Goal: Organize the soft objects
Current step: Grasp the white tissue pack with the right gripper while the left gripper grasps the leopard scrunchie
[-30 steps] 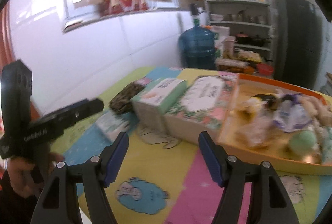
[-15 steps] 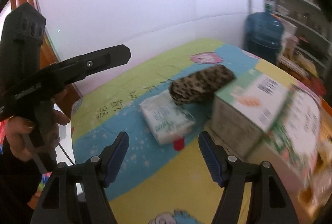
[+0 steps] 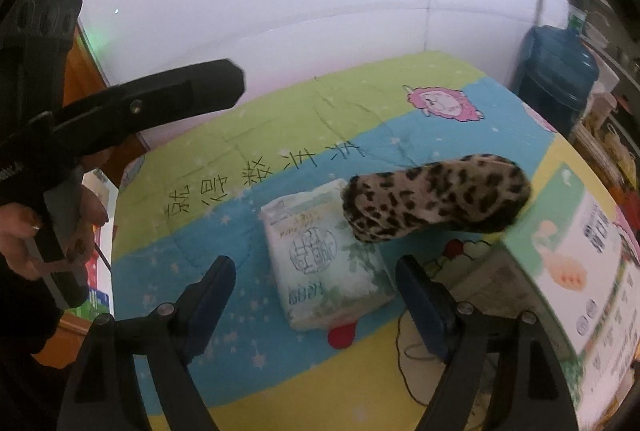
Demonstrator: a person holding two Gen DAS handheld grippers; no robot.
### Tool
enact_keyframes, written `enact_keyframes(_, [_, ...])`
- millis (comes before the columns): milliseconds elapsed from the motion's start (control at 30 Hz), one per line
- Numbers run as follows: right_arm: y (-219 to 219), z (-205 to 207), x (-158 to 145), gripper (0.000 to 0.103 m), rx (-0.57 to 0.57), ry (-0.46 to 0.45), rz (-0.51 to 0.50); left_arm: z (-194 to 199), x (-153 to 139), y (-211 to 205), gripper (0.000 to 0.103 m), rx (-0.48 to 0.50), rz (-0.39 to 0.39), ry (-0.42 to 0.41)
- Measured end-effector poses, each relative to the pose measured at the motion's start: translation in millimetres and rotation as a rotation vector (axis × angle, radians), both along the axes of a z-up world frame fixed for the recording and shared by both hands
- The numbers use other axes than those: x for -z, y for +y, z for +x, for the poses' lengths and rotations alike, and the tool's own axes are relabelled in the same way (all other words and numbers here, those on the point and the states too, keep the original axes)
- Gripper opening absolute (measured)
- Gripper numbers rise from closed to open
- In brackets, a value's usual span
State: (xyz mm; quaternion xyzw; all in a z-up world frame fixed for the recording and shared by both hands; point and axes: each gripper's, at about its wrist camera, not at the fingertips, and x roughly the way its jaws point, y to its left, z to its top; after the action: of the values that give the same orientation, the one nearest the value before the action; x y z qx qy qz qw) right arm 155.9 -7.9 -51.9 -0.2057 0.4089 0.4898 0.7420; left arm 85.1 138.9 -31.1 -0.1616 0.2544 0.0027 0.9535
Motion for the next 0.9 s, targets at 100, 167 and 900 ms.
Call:
enact_keyframes(100, [8.1,1.3,6.0,0.082,-0.009,-0.008,-0.023,2.6,3.8,3.9,0.078,-0.002,-0.009,0.007])
enact_keyframes(167, [12.9,4.8,7.7,0.079,-0.008,-0.006,-0.028,3.3,6.2,5.6,0.078,-0.005,-0.011,0.012])
enact_keyframes(900, [-91.5,-66.9,8.2,0.055,0.209,0.078,0.117,29.7,15.6,-48.3,0.078,0.304,0.047,0.061])
